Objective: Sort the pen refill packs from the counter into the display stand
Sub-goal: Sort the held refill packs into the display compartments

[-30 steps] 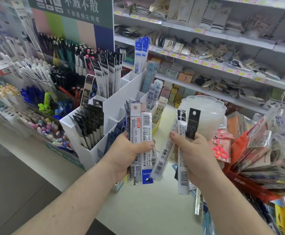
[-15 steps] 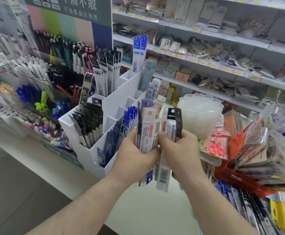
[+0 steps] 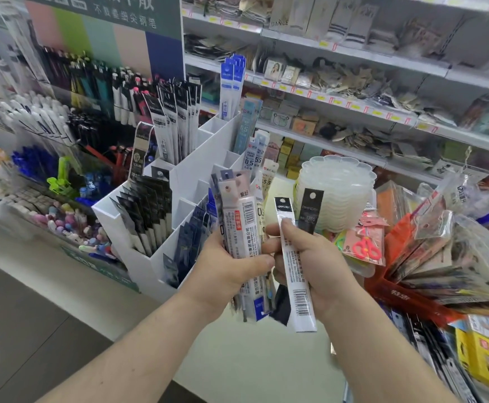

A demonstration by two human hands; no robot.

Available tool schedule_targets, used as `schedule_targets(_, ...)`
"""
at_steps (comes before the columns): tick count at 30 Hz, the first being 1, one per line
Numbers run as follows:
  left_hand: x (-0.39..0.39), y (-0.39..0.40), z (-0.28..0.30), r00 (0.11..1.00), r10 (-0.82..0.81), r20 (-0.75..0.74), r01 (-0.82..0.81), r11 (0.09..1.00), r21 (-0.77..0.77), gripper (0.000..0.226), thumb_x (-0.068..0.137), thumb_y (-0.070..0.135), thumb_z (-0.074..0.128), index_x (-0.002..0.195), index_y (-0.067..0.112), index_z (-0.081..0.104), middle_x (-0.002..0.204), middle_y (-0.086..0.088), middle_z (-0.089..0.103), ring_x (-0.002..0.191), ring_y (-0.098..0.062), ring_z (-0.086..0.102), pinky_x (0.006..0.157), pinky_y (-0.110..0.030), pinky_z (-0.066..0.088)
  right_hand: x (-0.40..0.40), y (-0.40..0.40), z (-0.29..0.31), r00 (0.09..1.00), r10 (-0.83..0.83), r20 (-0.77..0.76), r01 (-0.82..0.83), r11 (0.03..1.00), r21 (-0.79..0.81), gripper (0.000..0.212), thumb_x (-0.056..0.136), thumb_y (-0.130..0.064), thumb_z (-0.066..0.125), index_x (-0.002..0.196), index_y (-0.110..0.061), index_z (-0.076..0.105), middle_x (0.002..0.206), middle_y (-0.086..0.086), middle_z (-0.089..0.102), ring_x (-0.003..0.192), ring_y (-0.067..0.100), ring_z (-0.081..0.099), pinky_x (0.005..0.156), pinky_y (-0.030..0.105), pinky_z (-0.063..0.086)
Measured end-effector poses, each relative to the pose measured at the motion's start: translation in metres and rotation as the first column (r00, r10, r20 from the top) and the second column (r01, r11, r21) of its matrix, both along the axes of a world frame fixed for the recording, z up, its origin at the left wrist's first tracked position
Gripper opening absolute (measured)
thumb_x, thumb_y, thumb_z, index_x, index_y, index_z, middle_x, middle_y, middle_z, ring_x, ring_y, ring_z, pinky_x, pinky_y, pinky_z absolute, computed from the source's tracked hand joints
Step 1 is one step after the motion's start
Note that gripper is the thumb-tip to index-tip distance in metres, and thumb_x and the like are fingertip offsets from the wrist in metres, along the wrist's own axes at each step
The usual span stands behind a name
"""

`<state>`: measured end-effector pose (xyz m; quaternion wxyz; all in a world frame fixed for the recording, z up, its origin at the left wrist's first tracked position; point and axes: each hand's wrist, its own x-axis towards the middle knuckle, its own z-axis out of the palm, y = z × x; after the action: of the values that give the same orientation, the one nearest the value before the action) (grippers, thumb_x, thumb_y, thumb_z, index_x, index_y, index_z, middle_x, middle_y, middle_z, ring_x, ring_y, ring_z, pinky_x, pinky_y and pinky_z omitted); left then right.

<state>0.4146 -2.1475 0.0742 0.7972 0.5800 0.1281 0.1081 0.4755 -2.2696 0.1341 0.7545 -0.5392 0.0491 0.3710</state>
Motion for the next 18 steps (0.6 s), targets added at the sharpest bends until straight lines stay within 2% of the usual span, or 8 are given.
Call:
schedule_targets(2, 0.001, 0.001, -0.002, 1.000, -0.014, 0.013, 0.014, 1.000, -0.010, 0.052, 0.068, -0.002, 0.074, 0.119, 0.006, 0.064, 0.107, -0.018, 0.073, 0.101, -0.035, 0.071, 0.087, -0.046, 0.058, 0.002, -0.001, -0.002, 1.000, 0.001, -0.008, -0.001, 1.000, 0.013, 0.028, 0.101, -0.026, 0.051, 0.094, -0.002, 0.063, 0.059, 0.006, 0.056, 0.039, 0.013, 0.049, 0.036, 0.021, 0.040)
schedule_targets(6, 0.004, 0.007, -0.001, 1.000, 0.020, 0.000, -0.020, 0.998, -0.055, 0.069, 0.050, 0.016, 0.082, 0.116, 0.005, 0.065, 0.102, -0.015, 0.074, 0.092, -0.030, 0.072, 0.076, -0.037, 0.057, 0.010, -0.009, -0.004, 0.980, -0.058, 0.190, 0.091, 0.982, -0.167, 0.048, 0.102, -0.045, 0.044, 0.100, -0.005, 0.071, 0.051, -0.001, 0.041, 0.043, 0.011, 0.033, 0.045, 0.026, 0.028)
schedule_targets(8, 0.004, 0.008, 0.001, 1.000, 0.017, -0.016, -0.018, 0.997, -0.081, 0.074, 0.047, 0.016, 0.083, 0.117, 0.004, 0.064, 0.099, -0.014, 0.073, 0.087, -0.027, 0.072, 0.072, -0.033, 0.057, 0.012, -0.013, -0.003, 0.967, -0.108, 0.229, 0.156, 0.967, -0.201, 0.048, 0.103, -0.040, 0.040, 0.103, -0.004, 0.072, 0.051, -0.002, 0.038, 0.045, 0.011, 0.030, 0.050, 0.028, 0.024)
schedule_targets(12, 0.002, 0.008, 0.002, 1.000, -0.011, -0.019, 0.009, 0.993, -0.121, 0.059, 0.059, 0.003, 0.073, 0.117, 0.007, 0.064, 0.100, -0.014, 0.075, 0.088, -0.028, 0.073, 0.070, -0.035, 0.059, 0.007, -0.013, -0.001, 0.954, -0.102, 0.282, 0.178, 0.949, -0.261, 0.037, 0.099, -0.030, 0.043, 0.103, -0.008, 0.073, 0.055, -0.002, 0.044, 0.050, 0.010, 0.036, 0.054, 0.029, 0.027)
schedule_targets(15, 0.001, 0.008, 0.004, 1.000, -0.016, -0.022, 0.013, 0.991, -0.130, 0.059, 0.061, 0.003, 0.072, 0.119, 0.007, 0.063, 0.106, -0.016, 0.074, 0.094, -0.032, 0.072, 0.074, -0.039, 0.059, 0.003, -0.009, 0.002, 0.968, -0.090, 0.236, 0.150, 0.956, -0.252, 0.031, 0.096, -0.033, 0.051, 0.087, -0.015, 0.075, 0.065, 0.001, 0.055, 0.058, 0.012, 0.040, 0.059, 0.031, 0.030)
schedule_targets(17, 0.001, 0.008, 0.005, 1.000, -0.025, -0.019, 0.022, 0.992, -0.127, 0.059, 0.062, 0.002, 0.071, 0.121, 0.007, 0.063, 0.107, -0.016, 0.074, 0.097, -0.033, 0.072, 0.077, -0.041, 0.059, 0.002, -0.006, 0.001, 0.977, -0.082, 0.197, 0.124, 0.969, -0.211, 0.033, 0.095, -0.025, 0.051, 0.076, -0.018, 0.078, 0.074, 0.004, 0.059, 0.061, 0.015, 0.040, 0.061, 0.032, 0.030)
schedule_targets(18, 0.001, 0.008, 0.004, 0.999, -0.030, -0.018, 0.028, 0.992, -0.124, 0.059, 0.063, 0.002, 0.071, 0.121, 0.007, 0.063, 0.108, -0.015, 0.074, 0.098, -0.033, 0.072, 0.078, -0.042, 0.059, 0.002, -0.005, 0.000, 0.982, -0.060, 0.181, 0.097, 0.974, -0.207, 0.032, 0.094, -0.020, 0.050, 0.078, -0.016, 0.078, 0.073, 0.004, 0.058, 0.060, 0.015, 0.039, 0.059, 0.031, 0.030)
